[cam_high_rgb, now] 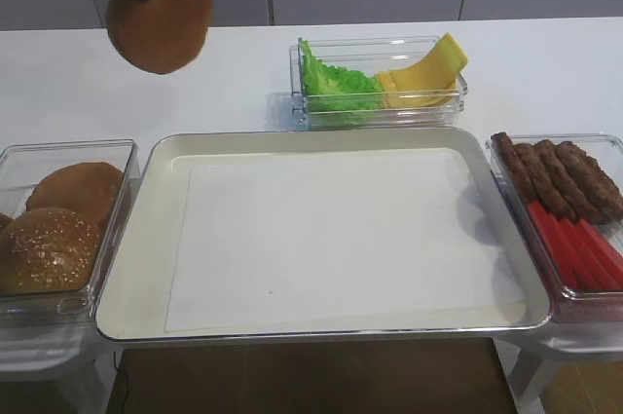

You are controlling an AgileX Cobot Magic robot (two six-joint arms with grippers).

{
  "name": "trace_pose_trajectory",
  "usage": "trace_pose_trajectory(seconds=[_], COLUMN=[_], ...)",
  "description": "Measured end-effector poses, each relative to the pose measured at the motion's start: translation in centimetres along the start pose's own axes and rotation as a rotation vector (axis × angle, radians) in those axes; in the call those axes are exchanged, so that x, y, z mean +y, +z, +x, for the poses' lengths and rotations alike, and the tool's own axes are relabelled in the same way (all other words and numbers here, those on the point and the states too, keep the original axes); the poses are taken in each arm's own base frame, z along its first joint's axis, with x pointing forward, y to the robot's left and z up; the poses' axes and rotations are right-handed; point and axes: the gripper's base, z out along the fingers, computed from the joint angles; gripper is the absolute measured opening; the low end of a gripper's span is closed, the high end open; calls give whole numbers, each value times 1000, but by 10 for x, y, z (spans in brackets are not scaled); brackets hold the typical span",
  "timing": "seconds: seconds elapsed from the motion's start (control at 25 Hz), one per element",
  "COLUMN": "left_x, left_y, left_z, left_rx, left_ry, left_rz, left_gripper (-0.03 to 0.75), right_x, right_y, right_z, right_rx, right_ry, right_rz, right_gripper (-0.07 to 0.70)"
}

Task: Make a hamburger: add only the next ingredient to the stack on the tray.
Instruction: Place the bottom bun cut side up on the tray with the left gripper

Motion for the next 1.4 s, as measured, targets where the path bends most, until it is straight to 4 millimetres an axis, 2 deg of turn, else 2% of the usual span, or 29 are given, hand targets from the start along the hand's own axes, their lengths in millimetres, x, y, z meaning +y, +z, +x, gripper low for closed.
trace_pose_trajectory(seconds=[0.36,0.64,0.96,1.24,1.4], left_x=[-105,-155,-203,-227,-234], left_y=[16,53,98,117,126], left_z=[-10,-9,-2,4,7], left_rx=[50,105,139,121,129], left_ry=[187,244,349,349,345], left_rz=[-57,-147,-270,-332,-336], left_gripper=[99,99,99,99,99], right_x=[0,0,0,0,0], right_y=[0,0,0,0,0], right_z=[0,0,0,0,0], right_rx=[0,0,0,0,0], right_ry=[0,0,0,-2,-2], right_rz=[0,0,0,0,0], right_gripper=[153,153,153,153,153])
